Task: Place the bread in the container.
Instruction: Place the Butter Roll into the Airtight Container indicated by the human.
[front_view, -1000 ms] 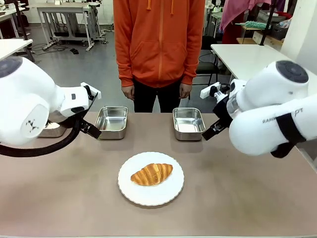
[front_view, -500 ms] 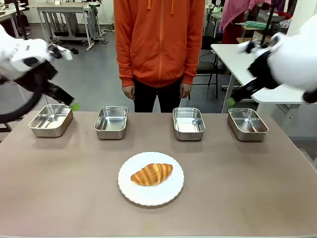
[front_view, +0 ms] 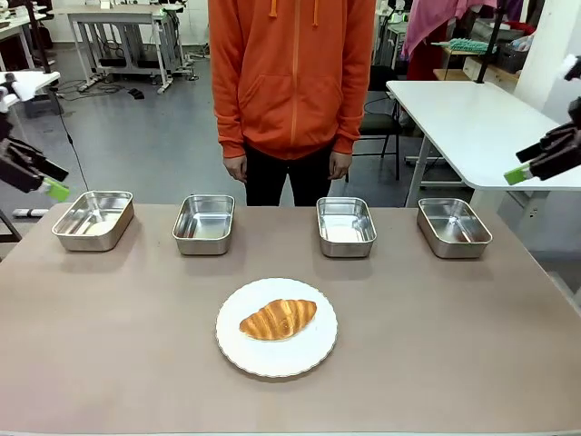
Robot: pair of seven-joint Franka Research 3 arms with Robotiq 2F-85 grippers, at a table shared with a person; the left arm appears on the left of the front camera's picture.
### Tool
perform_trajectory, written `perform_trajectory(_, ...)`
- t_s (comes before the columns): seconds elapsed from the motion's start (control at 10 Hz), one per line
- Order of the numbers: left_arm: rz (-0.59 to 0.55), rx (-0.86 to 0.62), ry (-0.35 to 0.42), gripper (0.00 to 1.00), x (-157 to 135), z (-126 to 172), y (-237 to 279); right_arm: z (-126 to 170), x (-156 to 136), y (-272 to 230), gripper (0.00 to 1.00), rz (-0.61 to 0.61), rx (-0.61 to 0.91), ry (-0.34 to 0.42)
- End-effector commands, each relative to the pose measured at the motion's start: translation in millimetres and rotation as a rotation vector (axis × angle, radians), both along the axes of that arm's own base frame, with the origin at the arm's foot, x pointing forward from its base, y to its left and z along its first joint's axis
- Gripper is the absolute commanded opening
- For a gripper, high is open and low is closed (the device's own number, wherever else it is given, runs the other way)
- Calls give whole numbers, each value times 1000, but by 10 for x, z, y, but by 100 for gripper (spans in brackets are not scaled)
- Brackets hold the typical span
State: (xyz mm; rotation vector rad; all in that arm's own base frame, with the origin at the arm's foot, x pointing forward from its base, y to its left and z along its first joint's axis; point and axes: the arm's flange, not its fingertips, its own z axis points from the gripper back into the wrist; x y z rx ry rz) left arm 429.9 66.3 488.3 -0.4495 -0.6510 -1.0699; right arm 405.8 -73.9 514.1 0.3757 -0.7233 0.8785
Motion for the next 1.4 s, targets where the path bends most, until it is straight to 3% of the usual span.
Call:
perform_trajectory(0.0,35,-1,62,100,23,10,-157,78,6,97,100,-46,-29,8)
perform_trajectory(0.3,35,-1,62,100,23,10,-157,78,6,97,100,-46,-29,8)
perform_trajectory(0.4,20,17,41,100,10,-31,-105,22,6,72,100,-28,-29,9)
perform_trajectory(0.6,53,-95,-51,100,5,115,266,64,198,-239,100,-22,43,-15)
perform_trajectory(1.3,45,-283,-186,100,-51,329,1247,215,369,-972,100,-64,166,-31)
